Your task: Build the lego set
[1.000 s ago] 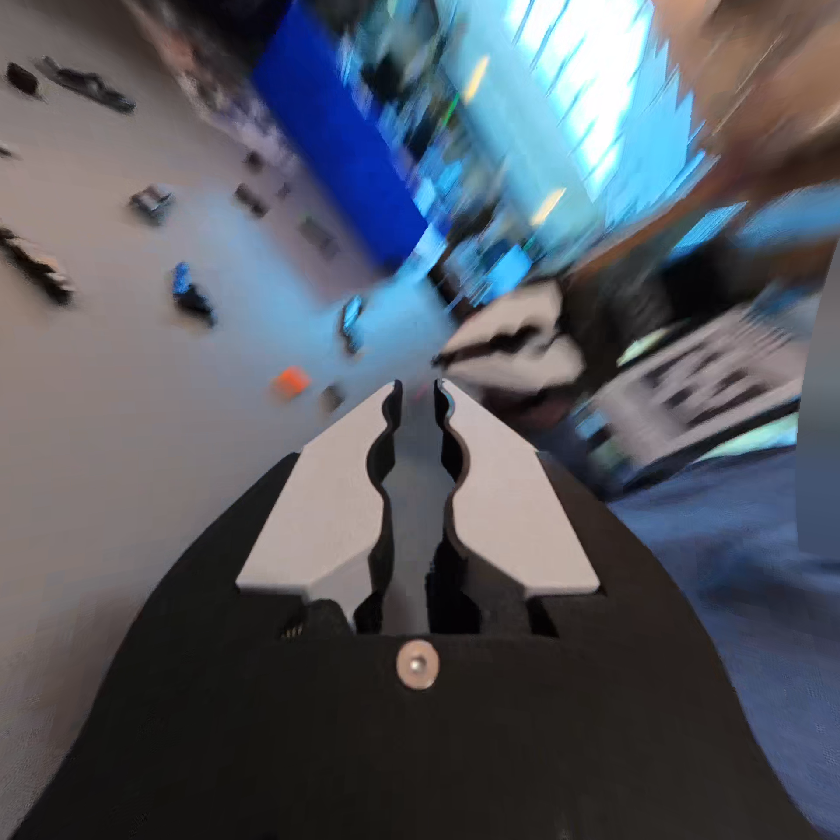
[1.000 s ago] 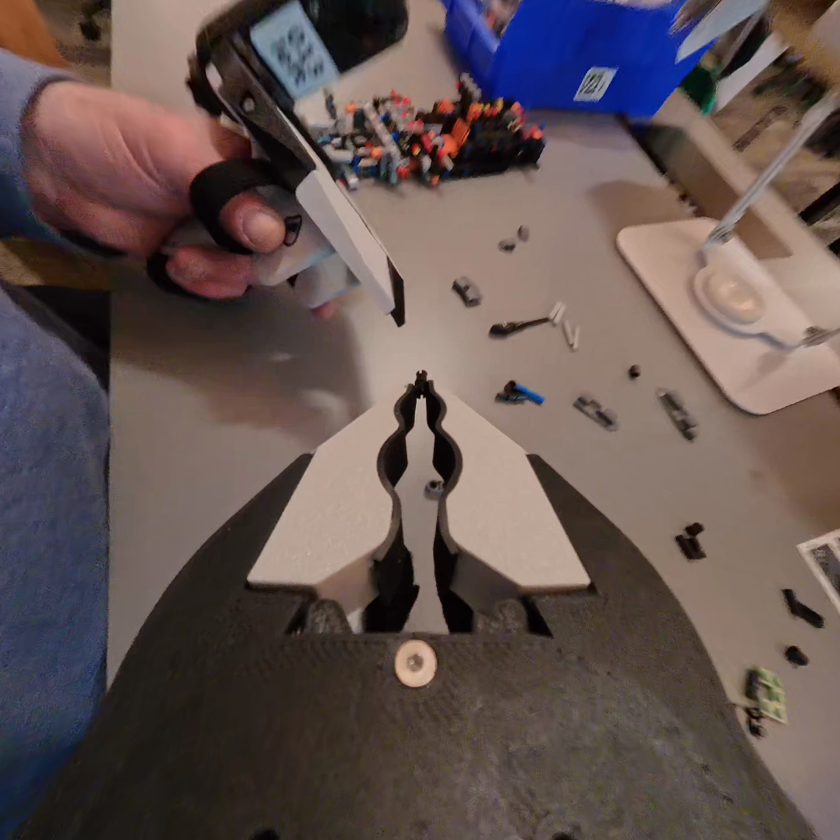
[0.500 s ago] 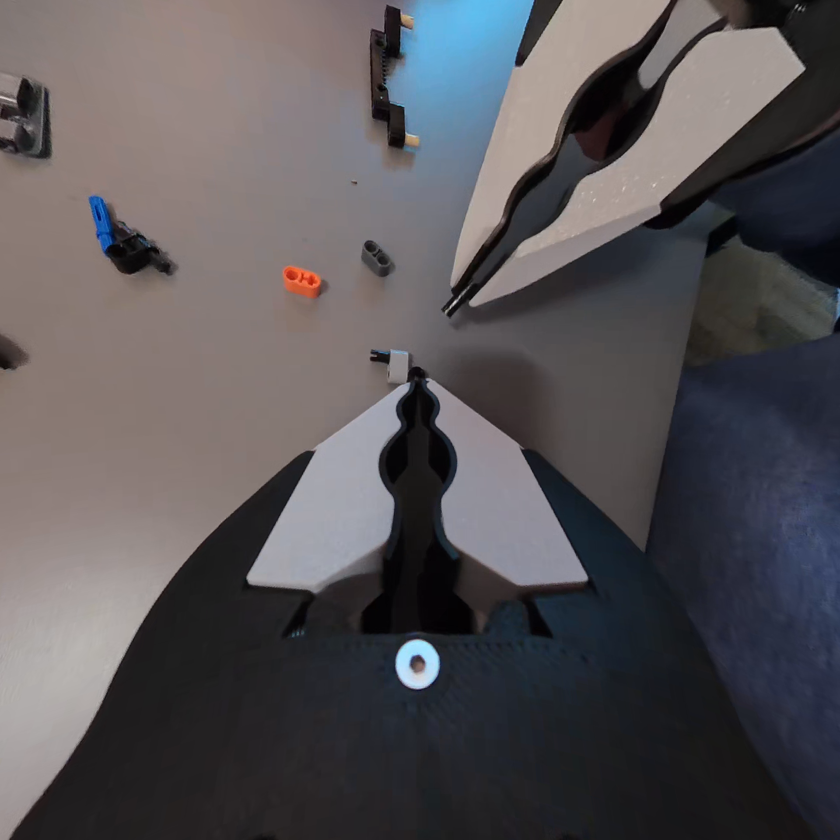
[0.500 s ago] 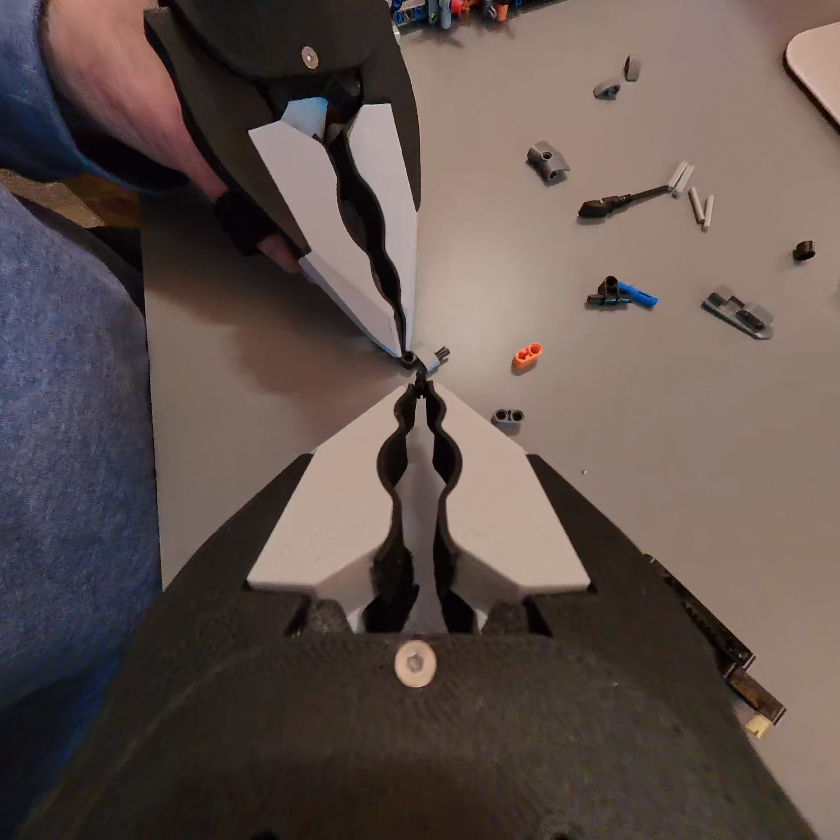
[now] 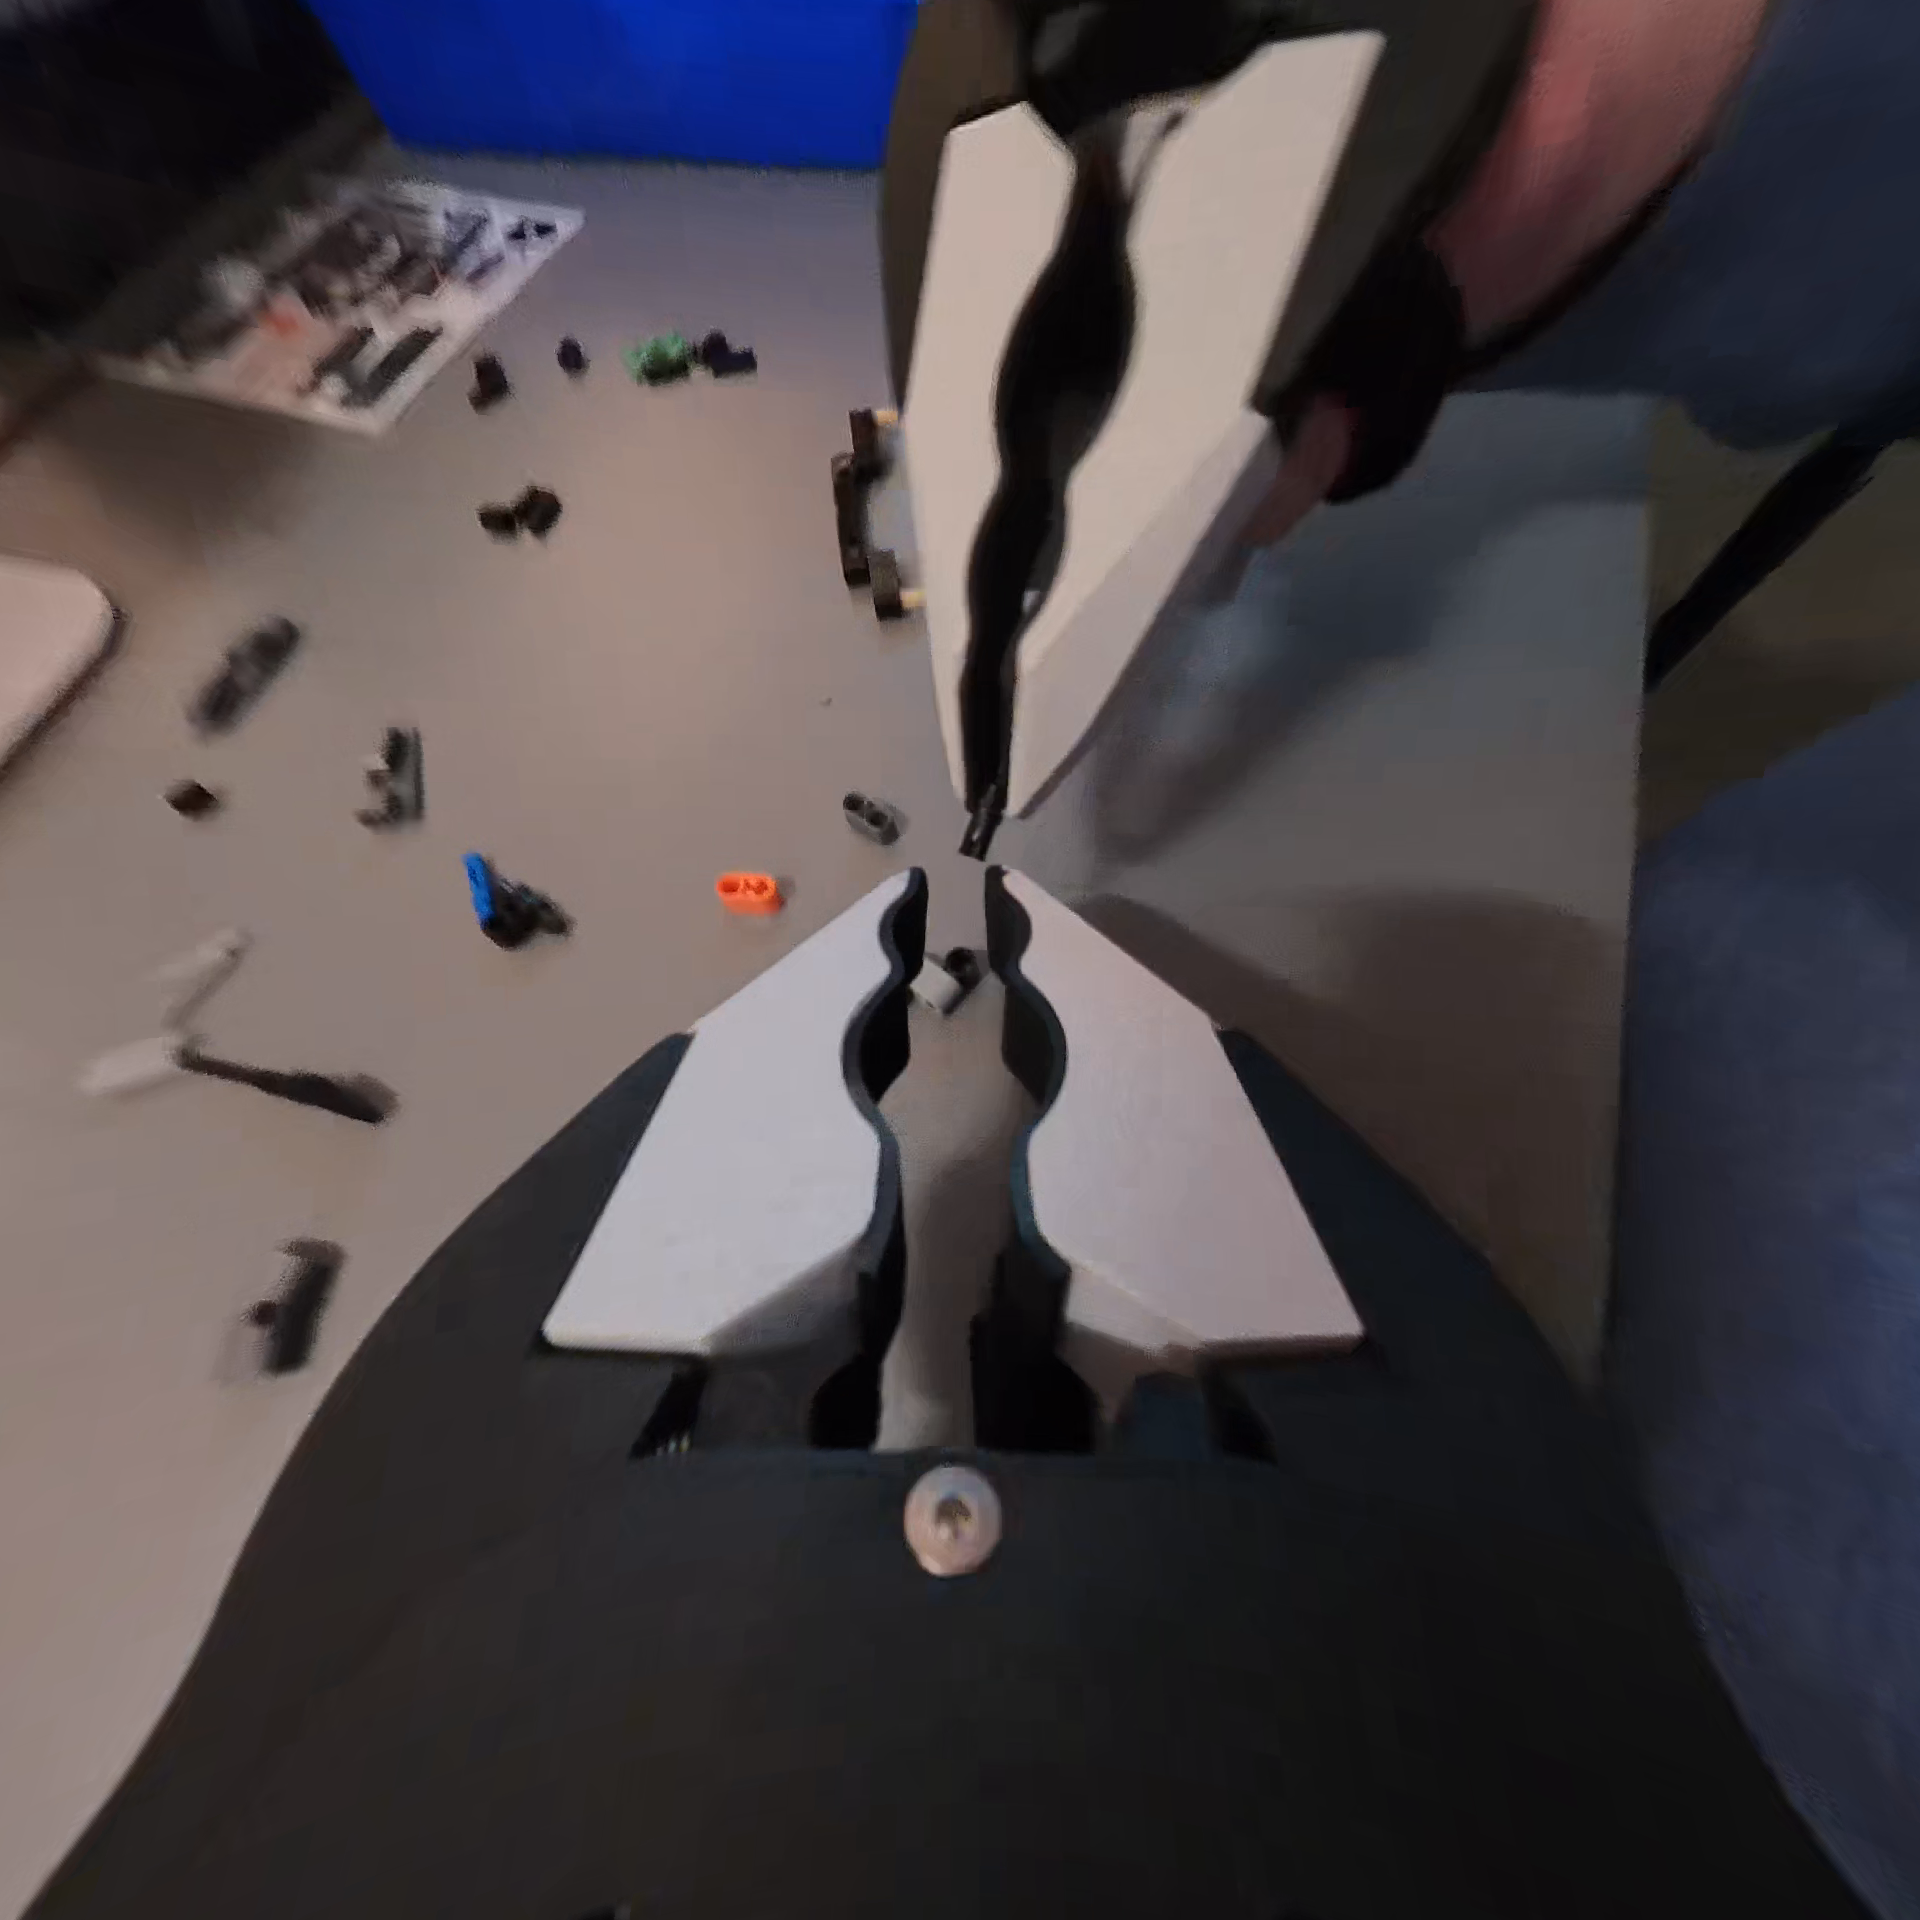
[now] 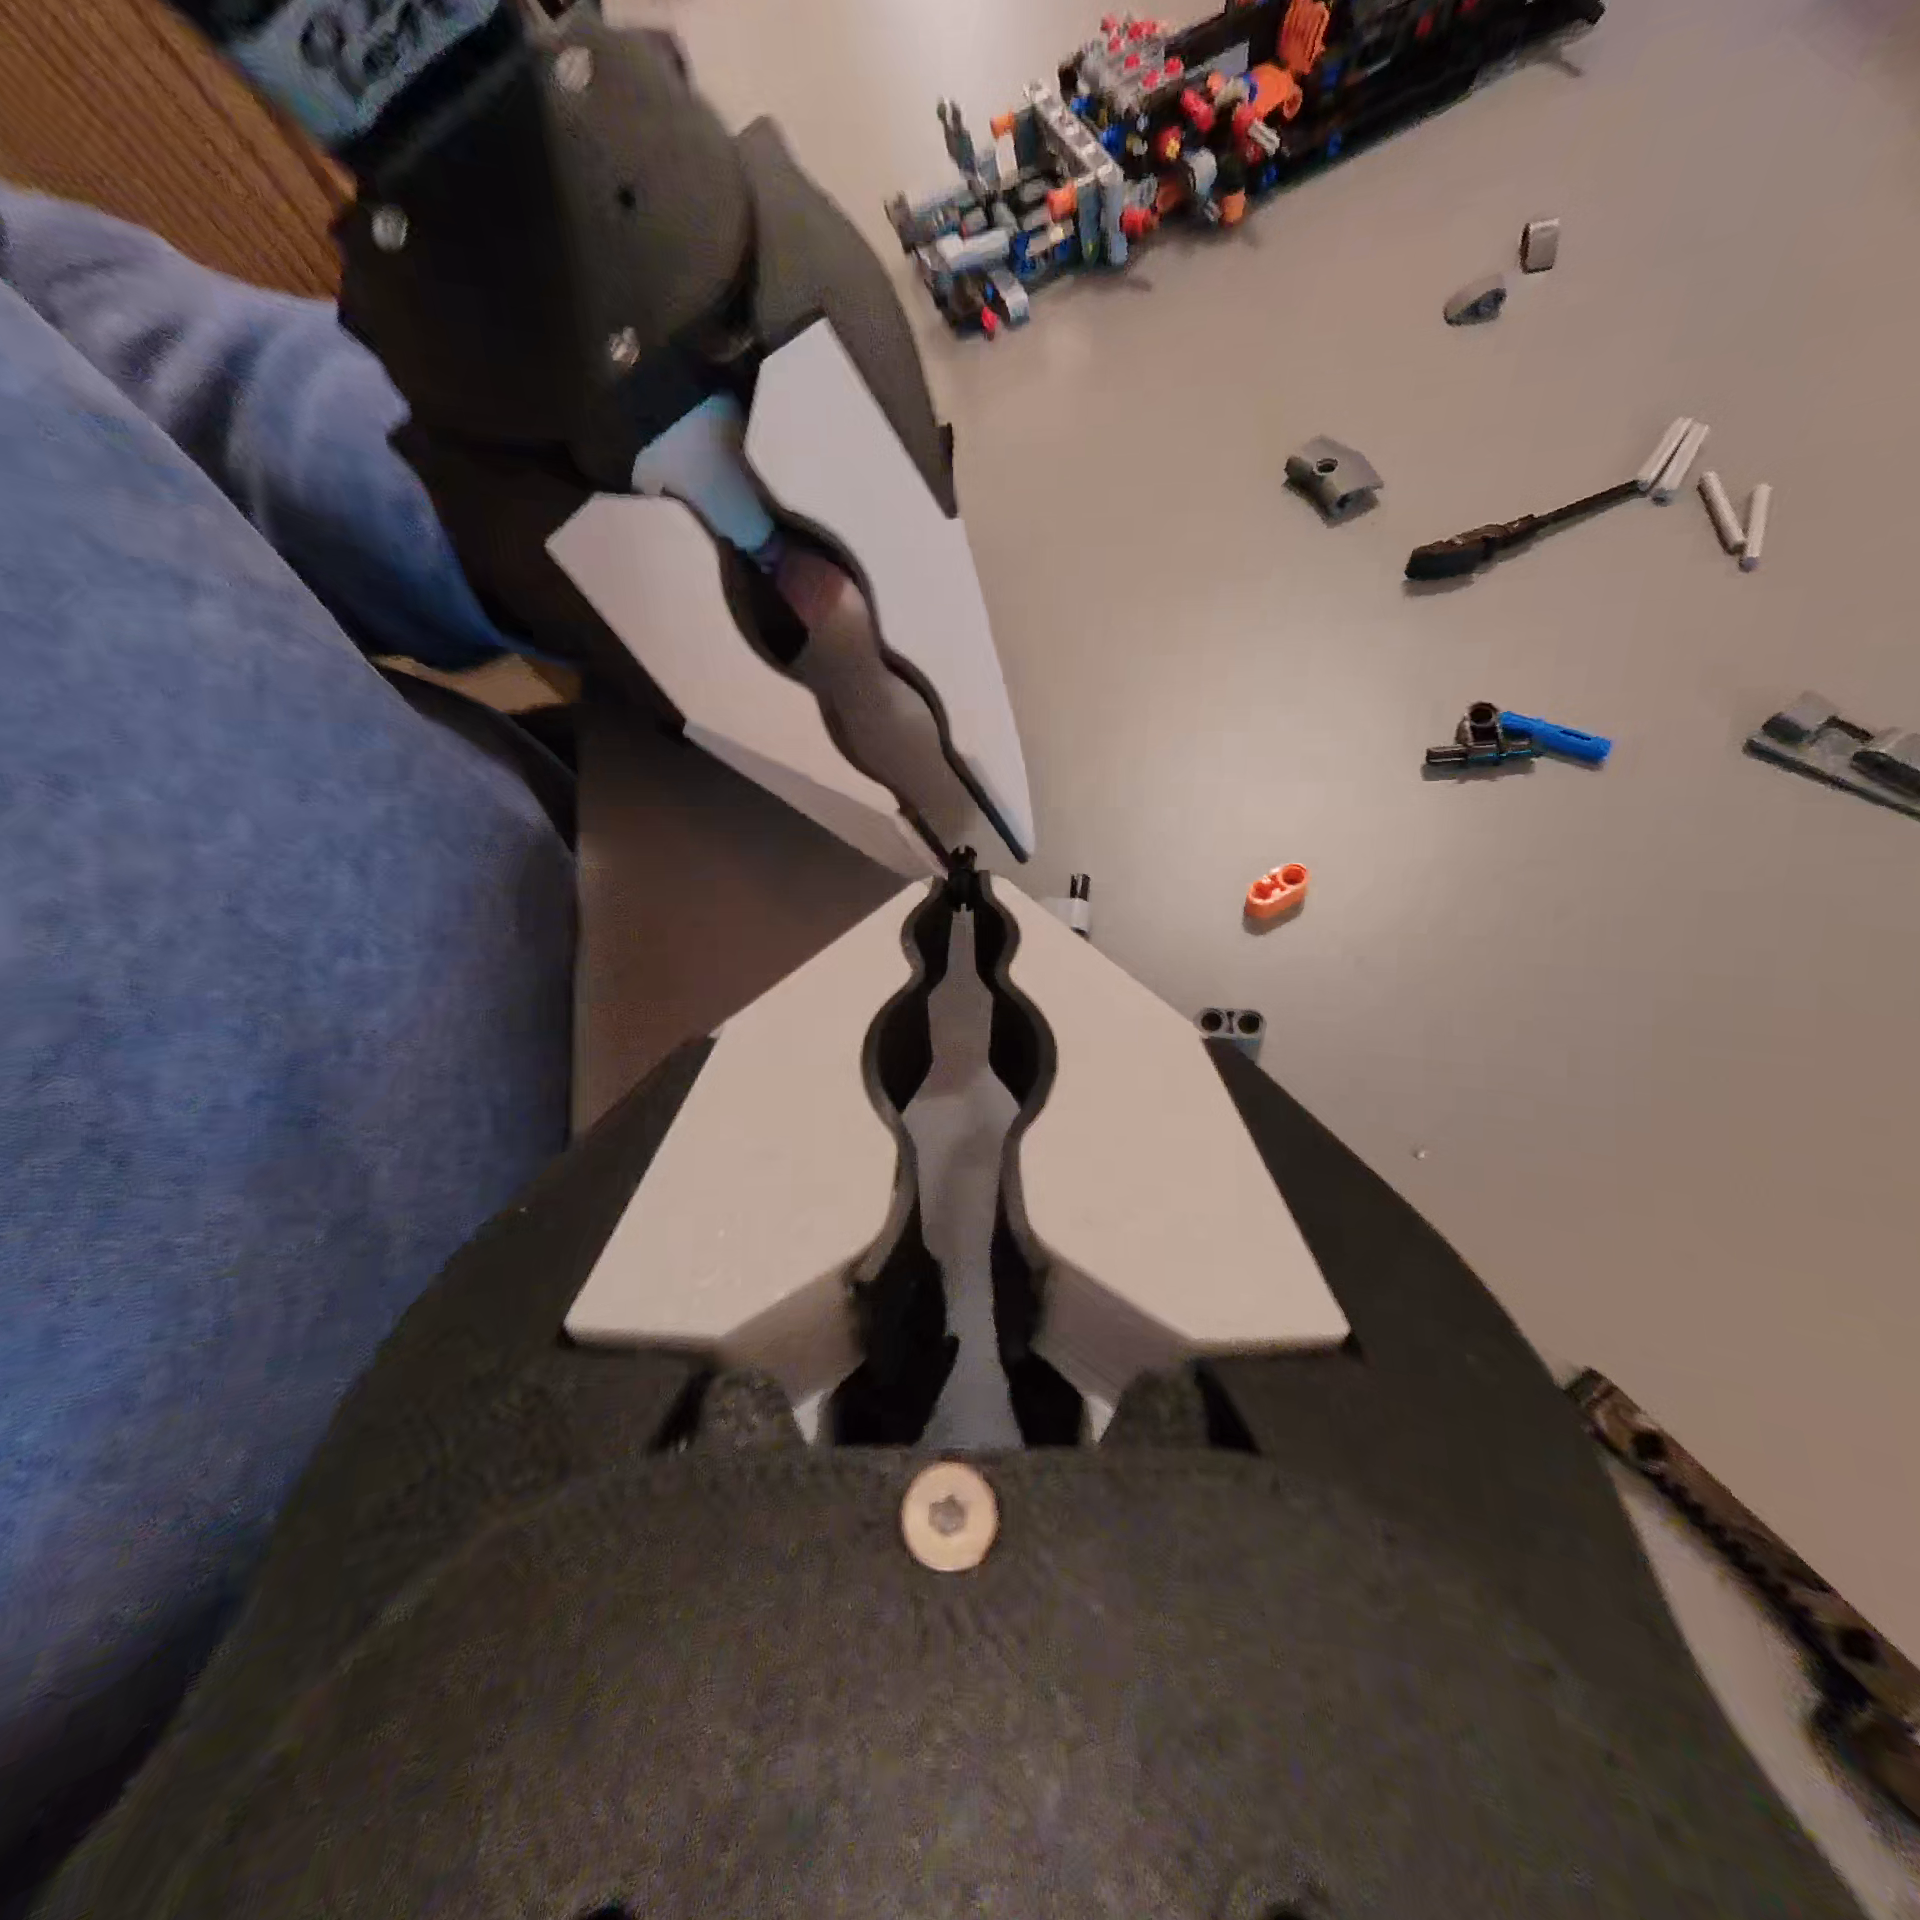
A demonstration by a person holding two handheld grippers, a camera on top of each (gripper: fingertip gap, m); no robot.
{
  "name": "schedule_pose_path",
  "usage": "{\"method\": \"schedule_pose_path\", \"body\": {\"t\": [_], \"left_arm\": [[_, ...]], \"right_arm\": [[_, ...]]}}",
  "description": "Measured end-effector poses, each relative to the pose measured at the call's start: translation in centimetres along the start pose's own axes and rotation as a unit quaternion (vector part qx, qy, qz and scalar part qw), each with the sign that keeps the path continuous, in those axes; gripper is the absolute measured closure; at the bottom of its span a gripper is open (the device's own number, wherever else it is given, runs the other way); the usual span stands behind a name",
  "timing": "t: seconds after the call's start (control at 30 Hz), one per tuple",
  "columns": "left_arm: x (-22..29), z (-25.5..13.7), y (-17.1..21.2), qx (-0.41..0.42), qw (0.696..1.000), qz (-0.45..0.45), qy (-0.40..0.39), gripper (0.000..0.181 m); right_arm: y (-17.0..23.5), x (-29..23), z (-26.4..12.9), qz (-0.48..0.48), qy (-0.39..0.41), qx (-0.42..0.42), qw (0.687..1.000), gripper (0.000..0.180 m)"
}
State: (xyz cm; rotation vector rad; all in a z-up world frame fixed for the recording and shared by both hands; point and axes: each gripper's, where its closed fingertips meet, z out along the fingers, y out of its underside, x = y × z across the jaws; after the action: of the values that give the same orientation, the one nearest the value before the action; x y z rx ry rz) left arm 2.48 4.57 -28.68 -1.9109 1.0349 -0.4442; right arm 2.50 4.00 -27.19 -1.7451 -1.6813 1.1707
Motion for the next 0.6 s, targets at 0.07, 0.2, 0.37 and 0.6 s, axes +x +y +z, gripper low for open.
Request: {"method": "schedule_pose_path", "body": {"t": [0.07, 0.2, 0.37, 0.6], "left_arm": [[0.0, -0.4, -1.0, 0.016, 0.998, 0.048, -0.02, 0.172], [0.1, -0.7, -1.7, 0.021, 0.991, 0.119, -0.055, 0.177], [-0.4, -0.9, -2.1, 0.032, 0.991, 0.107, -0.078, 0.178], [-1.1, -1.4, -2.9, 0.044, 0.986, 0.11, -0.117, 0.178]], "right_arm": [[-0.3, -0.2, -0.2, 0.024, -0.02, 0.009, 0.999, 0.177], [-0.6, -0.1, -0.3, 0.057, -0.029, 0.013, 0.998, 0.177], [-1.3, 0.1, -0.5, 0.077, -0.027, 0.027, 0.996, 0.177], [-2.4, 0.4, -0.9, 0.124, -0.014, 0.058, 0.991, 0.175]]}}
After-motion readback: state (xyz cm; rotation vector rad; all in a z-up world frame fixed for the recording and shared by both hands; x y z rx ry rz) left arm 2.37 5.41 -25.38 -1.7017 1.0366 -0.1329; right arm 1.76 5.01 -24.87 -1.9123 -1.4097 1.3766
